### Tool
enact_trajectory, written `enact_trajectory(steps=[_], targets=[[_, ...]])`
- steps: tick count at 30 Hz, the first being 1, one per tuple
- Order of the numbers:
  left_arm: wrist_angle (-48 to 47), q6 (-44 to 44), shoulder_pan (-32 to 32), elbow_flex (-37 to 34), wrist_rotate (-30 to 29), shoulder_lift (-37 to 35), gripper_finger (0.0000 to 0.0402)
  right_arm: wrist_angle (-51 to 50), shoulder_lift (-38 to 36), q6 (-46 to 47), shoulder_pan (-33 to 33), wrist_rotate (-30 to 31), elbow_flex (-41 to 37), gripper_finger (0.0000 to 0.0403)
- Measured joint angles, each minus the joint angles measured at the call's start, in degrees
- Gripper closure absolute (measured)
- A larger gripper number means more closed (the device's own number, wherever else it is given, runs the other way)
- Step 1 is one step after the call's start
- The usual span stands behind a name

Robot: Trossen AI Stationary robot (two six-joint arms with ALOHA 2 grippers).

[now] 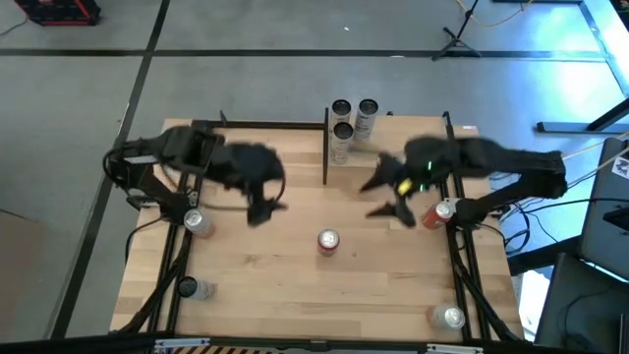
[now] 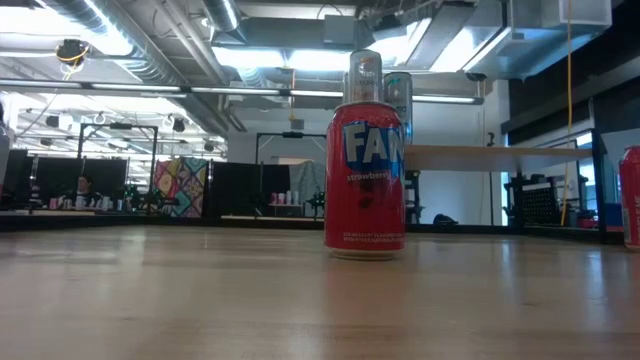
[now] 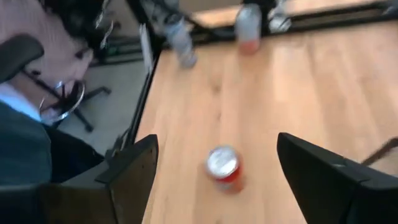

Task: Place canned beverage on shelf
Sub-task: Put the white blue soda can on the shelf aligned with the other white blue soda can

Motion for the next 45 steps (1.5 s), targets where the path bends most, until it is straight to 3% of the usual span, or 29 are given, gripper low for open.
enact_trajectory(steps=[8, 15, 21, 30, 45], targets=[[-14.16, -35.08, -16.59, -0.03, -1.04, 0.0, 0.0072, 6.89, 0.02, 7.27, 13.82, 8.93, -7.95, 0.0086], [-13.76, -61.25, -29.47, -6.86, -1.15, -0.76, 0.0072, 9.67, 0.02, 10.66, 17.81, 14.04, -9.39, 0.0086], [-13.55, -77.55, -37.48, -14.97, 7.41, -0.6, 0.0072, 9.87, 0.02, 10.38, 18.98, 16.36, -9.39, 0.0086], [-13.51, -88.52, -42.78, -23.98, 17.6, -0.61, 0.0072, 9.89, 0.02, 10.57, 18.91, 16.42, -9.39, 0.0086], [-11.98, -89.3, -44.98, -33.71, 17.49, -0.61, 0.0072, 9.87, 0.02, 10.95, 18.91, 16.25, -9.39, 0.0086]])
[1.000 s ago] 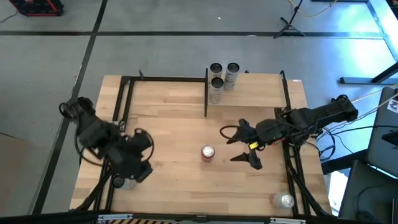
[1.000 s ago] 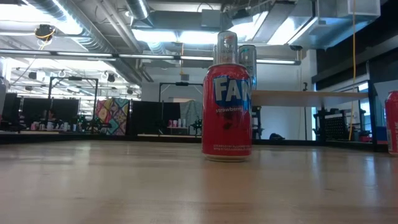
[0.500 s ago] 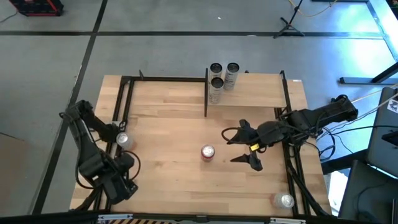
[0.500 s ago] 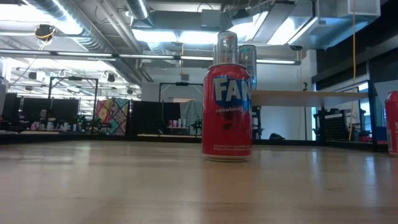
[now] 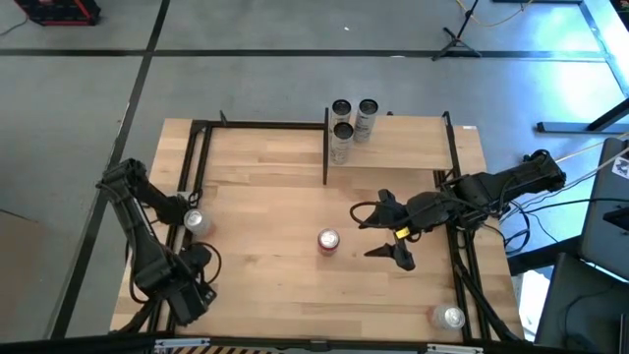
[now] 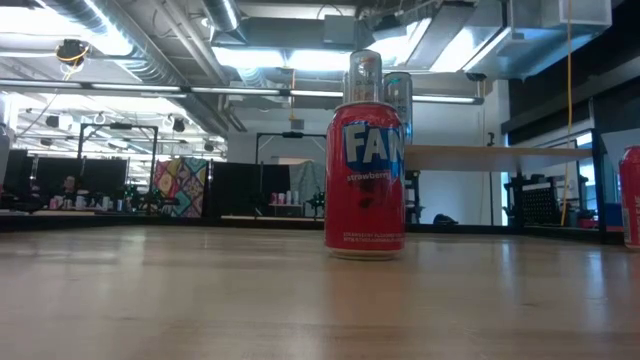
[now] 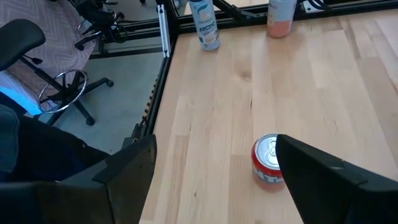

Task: Place canned beverage on shelf
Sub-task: Put the white blue soda can on the shelf aligned with the other white blue soda can

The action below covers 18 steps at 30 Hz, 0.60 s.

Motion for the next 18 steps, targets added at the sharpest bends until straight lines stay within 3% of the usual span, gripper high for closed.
enact_trajectory(steps=[18], targets=[[6.39, 2.26, -1.54, -6.95, 1.63, 0.0, 0.0072, -0.12, 0.02, -0.03, 0.0, -0.03, 0.0, 0.0086]])
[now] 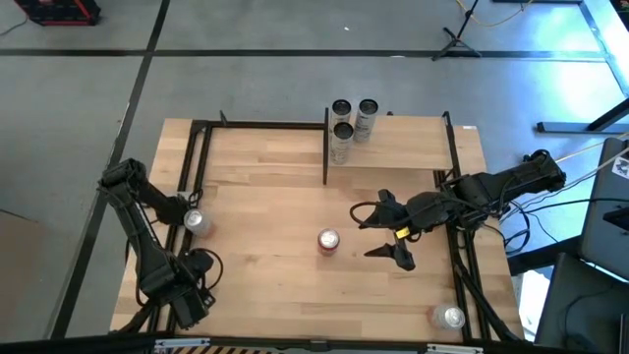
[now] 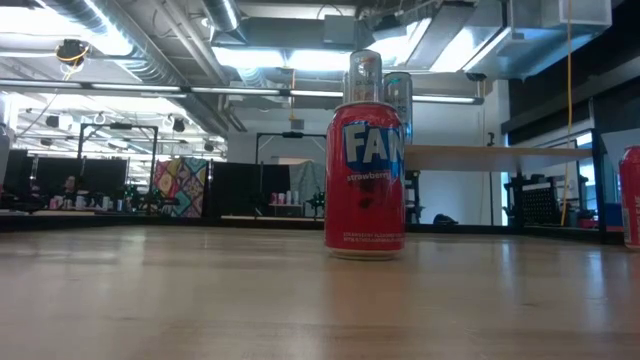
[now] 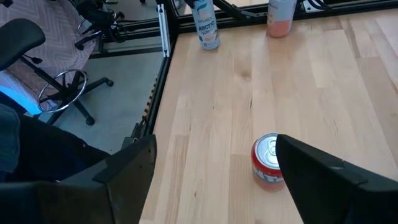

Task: Place canned beverage on shelf
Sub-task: Put the white blue soda can on the shelf aligned with the other white blue soda can

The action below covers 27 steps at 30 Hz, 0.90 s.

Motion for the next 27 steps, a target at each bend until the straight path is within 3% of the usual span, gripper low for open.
enact_trajectory(steps=[9, 16, 20, 27], targets=[[7.63, 3.0, -0.39, -4.64, 0.3, 0.0, 0.0082, -0.05, 0.02, 0.0, 0.0, 0.01, 0.0, 0.0086], [8.44, 9.46, -0.03, -4.94, -1.08, -0.02, 0.017, -0.16, 0.02, -0.02, 0.0, 0.01, 0.02, 0.0086], [8.28, 15.75, 1.92, -1.89, -3.48, 0.15, 0.0172, 0.02, 0.03, 1.13, 0.0, 0.01, 0.02, 0.0086], [7.77, 28.17, 8.45, 8.84, -12.68, 0.13, 0.0172, 0.46, 0.04, 1.14, 0.0, 0.05, 0.02, 0.0086]])
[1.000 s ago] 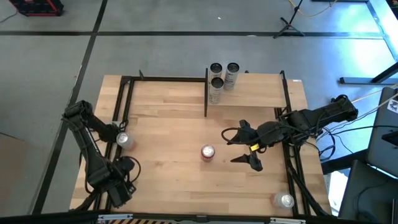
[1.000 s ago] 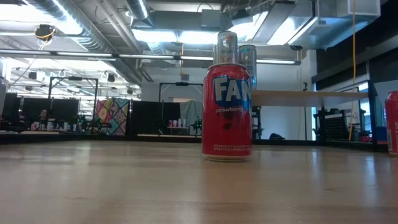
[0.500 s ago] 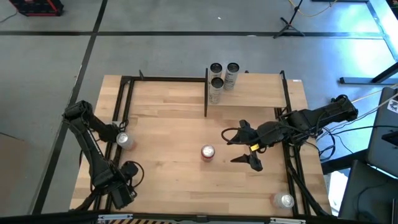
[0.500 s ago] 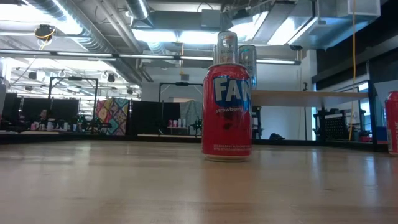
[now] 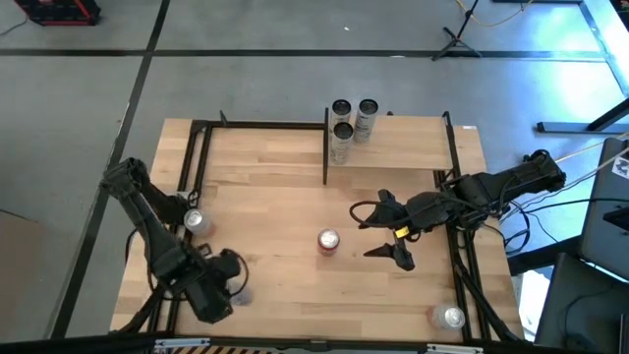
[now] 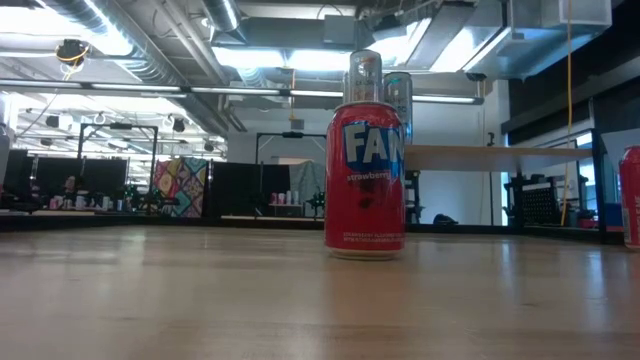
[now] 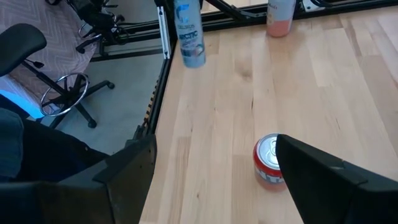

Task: Place canned beverage on shelf
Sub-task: Put the white blue soda can on the shelf aligned with the other white blue soda can

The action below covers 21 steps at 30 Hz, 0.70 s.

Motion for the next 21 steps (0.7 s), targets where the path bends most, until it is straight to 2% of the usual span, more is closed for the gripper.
enact_trajectory(steps=[4, 8, 15, 21], targets=[[0.42, 9.09, 5.33, 6.71, -6.55, 0.0, 0.0172, 2.02, 0.9, 0.04, 0.0, -0.66, 0.04, 0.0086], [0.41, 21.11, 10.91, 14.64, -10.23, 2.07, 0.0172, 4.0, 2.96, -0.33, -0.02, 0.01, 0.04, 0.0086], [0.16, 42.45, 18.44, 28.56, -8.58, 10.99, 0.0172, 10.92, 6.63, -0.36, -0.12, -0.04, 0.04, 0.0086], [-2.11, 52.61, 21.58, 39.33, -6.59, 18.38, 0.0172, 13.33, 8.85, 4.16, -2.41, -3.58, 0.04, 0.0086]])
